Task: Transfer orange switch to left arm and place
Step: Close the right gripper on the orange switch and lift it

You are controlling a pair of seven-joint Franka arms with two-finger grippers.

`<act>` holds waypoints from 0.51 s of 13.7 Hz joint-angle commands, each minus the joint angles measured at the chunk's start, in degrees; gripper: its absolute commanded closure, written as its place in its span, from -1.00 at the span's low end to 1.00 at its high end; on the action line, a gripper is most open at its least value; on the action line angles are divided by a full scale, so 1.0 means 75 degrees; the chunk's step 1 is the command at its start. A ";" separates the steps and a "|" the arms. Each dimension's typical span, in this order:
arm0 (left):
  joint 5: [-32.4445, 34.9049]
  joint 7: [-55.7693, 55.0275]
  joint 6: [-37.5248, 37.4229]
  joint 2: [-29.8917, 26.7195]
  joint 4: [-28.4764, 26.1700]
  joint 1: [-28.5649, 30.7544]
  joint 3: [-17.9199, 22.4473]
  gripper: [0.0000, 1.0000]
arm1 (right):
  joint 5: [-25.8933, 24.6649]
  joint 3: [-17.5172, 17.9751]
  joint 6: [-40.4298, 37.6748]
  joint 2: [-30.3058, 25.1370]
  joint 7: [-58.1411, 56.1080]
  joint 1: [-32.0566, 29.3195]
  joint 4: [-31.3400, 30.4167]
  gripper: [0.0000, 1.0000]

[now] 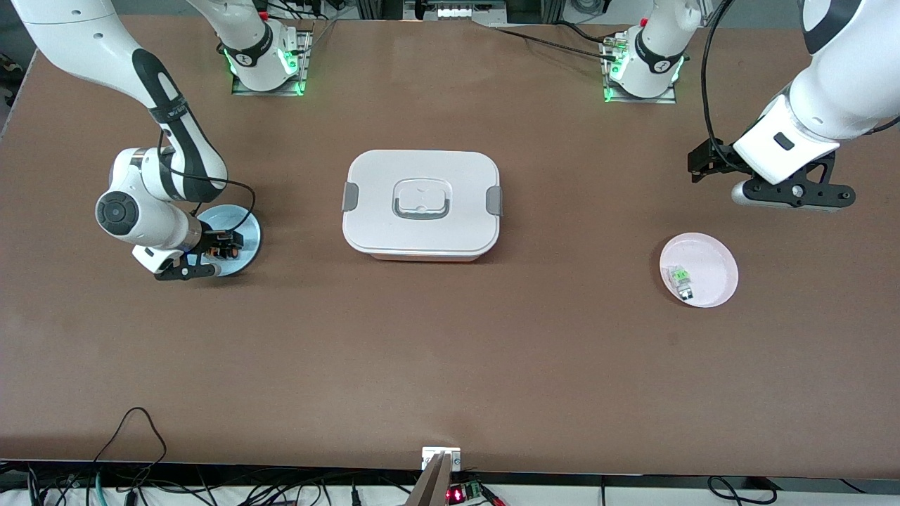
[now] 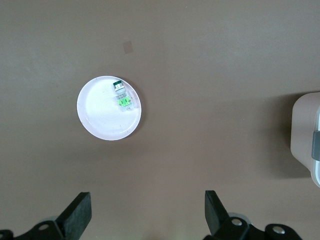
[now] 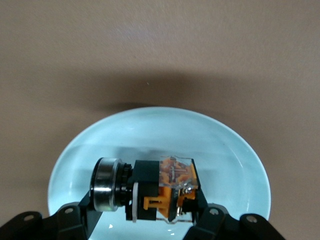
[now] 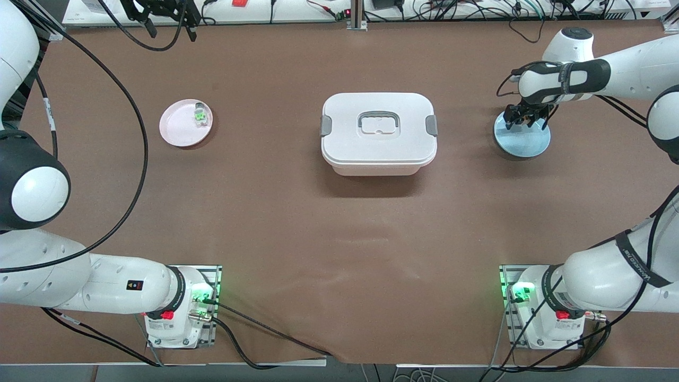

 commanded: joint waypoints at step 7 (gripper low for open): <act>-0.0359 0.0155 -0.0752 0.0059 0.0237 0.0006 -0.0051 -1.00 | -0.0043 0.0399 -0.1019 -0.1329 -0.1197 -0.0010 0.0842 0.22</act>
